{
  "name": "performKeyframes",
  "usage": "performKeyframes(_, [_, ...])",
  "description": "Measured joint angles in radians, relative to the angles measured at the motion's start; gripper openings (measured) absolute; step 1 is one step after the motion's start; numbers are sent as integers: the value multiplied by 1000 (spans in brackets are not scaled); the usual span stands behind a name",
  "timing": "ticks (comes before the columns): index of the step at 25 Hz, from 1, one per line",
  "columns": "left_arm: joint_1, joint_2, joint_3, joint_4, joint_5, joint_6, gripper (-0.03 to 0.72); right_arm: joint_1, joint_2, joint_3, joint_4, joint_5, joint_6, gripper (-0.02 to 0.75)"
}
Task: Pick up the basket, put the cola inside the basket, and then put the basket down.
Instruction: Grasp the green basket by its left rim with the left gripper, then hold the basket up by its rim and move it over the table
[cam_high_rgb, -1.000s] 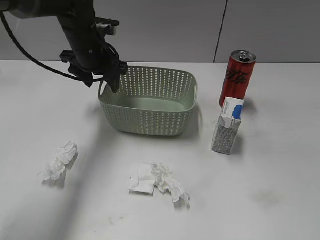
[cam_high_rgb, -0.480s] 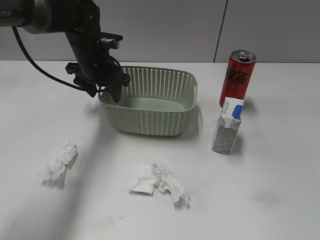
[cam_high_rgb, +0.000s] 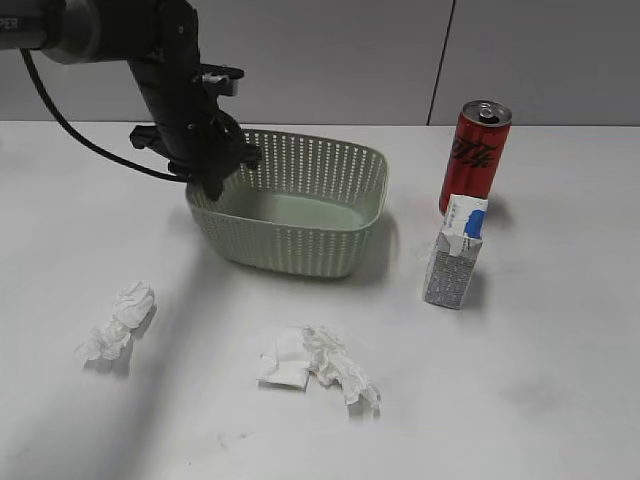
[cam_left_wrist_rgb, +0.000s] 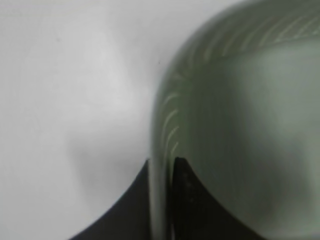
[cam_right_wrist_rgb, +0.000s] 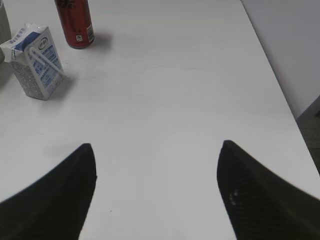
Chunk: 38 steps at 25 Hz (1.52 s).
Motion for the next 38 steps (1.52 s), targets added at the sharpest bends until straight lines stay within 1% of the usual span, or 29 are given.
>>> performKeyframes(2, [0, -19, -2, 4, 4, -13, -16, 0, 0, 0, 0, 0, 0, 592])
performKeyframes(8, [0, -56, -2, 23, 83, -48, -20, 0, 0, 0, -2, 0, 0, 592])
performKeyframes(11, [0, -71, -2, 24, 137, -89, -20, 0, 0, 0, -8, 0, 0, 592])
performKeyframes(16, [0, -103, -2, -22, 170, -142, -20, 0, 12, -13, -27, -13, 0, 592])
performKeyframes(19, [0, -128, -2, -47, 173, -165, -20, 0, 71, -49, -9, -54, 0, 592])
performKeyframes(23, [0, -155, -2, -48, 187, -219, -20, 0, 244, -121, 19, -70, 0, 592])
performKeyframes(26, [0, -158, -2, -49, 197, -237, -20, 0, 407, -189, 23, -72, 0, 592])
performKeyframes(29, [0, -159, 8, -50, 197, -251, -20, 0, 576, -294, 59, -76, 0, 593])
performKeyframes(31, [0, -164, 30, -54, 174, -255, -20, 0, 683, -367, 92, -85, 0, 610])
performKeyframes(34, [0, -165, 56, -65, 137, -256, -20, 0, 848, -480, 136, -99, -9, 657])
performKeyframes(38, [12, -165, 62, -88, 105, -241, -20, 6, 1068, -634, 182, -103, -32, 672])
